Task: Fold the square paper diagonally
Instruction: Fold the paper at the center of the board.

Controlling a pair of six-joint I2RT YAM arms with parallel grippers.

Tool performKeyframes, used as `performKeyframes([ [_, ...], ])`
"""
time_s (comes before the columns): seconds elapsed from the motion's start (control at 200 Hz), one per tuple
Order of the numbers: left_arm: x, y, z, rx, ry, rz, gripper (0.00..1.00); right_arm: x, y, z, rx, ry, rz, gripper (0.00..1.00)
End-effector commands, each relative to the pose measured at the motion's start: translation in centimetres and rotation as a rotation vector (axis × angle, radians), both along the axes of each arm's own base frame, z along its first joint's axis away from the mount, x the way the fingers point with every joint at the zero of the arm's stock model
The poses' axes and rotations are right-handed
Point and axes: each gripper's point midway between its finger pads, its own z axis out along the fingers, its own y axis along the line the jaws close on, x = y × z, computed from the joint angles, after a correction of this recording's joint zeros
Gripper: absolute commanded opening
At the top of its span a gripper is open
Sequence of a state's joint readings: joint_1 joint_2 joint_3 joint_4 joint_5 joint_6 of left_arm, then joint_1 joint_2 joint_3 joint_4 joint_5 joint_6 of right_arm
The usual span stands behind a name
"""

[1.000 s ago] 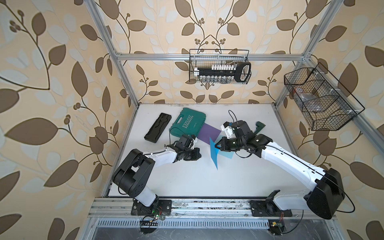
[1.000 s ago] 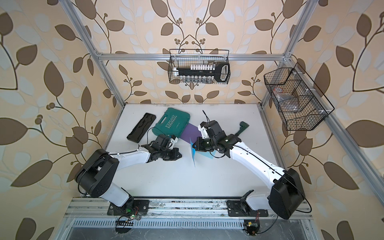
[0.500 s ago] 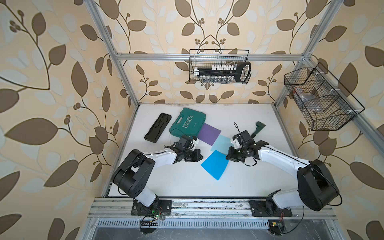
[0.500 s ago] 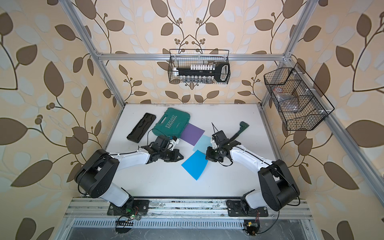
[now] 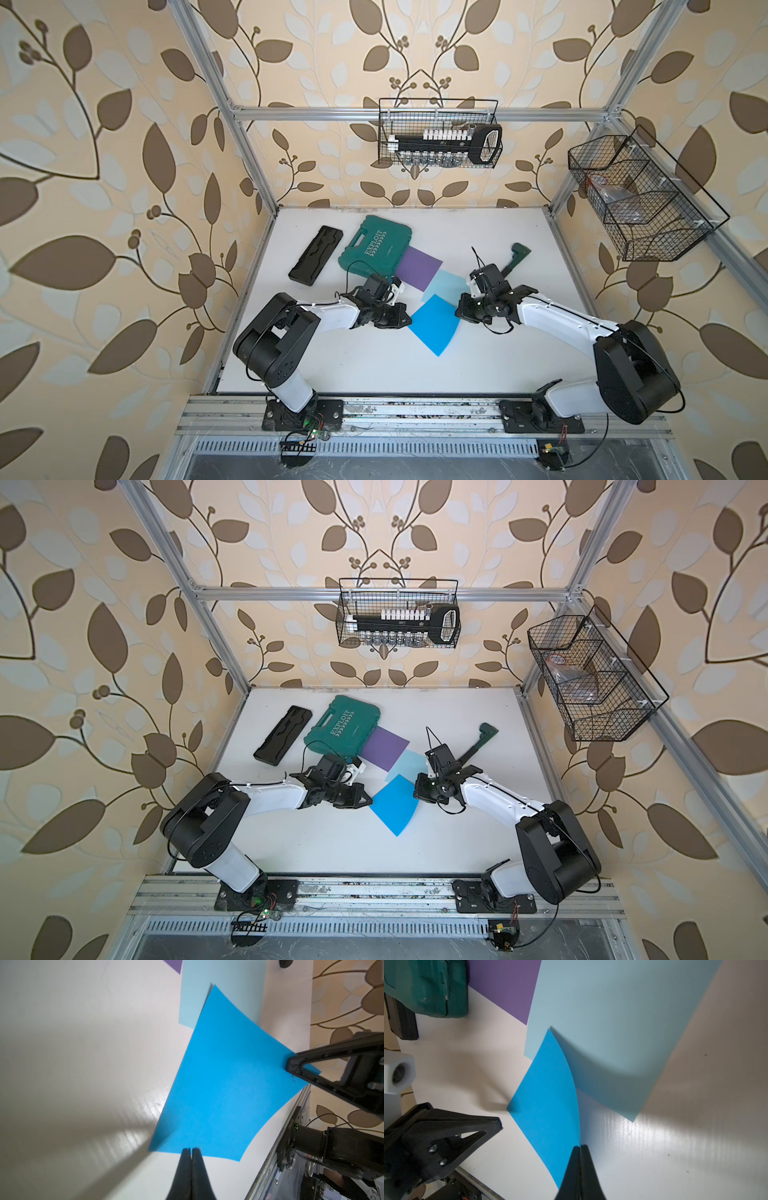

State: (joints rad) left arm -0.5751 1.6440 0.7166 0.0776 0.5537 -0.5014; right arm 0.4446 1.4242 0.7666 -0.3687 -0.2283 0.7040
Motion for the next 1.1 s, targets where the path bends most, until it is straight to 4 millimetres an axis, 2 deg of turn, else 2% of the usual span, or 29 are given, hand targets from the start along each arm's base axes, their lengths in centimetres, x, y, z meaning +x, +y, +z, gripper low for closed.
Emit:
performKeyframes([
  [0.0,1.0,-1.3,1.0,-0.04,-0.018,-0.021,0.0,0.2,-0.2,0.3,-0.002,-0.018,-0.012,0.0],
  [0.33,1.6,-2.0,0.9,-0.047,-0.02,-0.026,0.0,0.0,-0.1,-0.1,-0.009,-0.003,0.005,0.0],
  [0.57,1.4,-1.8,-0.4,-0.011,0.016,-0.024,0.0,0.0,-0.3,0.8,-0.016,-0.019,0.013,0.0],
  [0.77,1.0,-1.8,-1.6,0.019,0.054,-0.03,0.0,0.4,0.3,1.5,0.007,-0.03,0.033,0.0],
  [0.875,0.9,-1.8,-2.0,0.026,0.067,-0.033,0.0,0.6,1.6,2.3,0.045,-0.05,0.073,0.0],
  [1.095,0.6,-2.2,-2.2,0.033,0.07,-0.049,0.0,1.3,5.5,3.8,0.107,-0.086,0.174,0.0],
])
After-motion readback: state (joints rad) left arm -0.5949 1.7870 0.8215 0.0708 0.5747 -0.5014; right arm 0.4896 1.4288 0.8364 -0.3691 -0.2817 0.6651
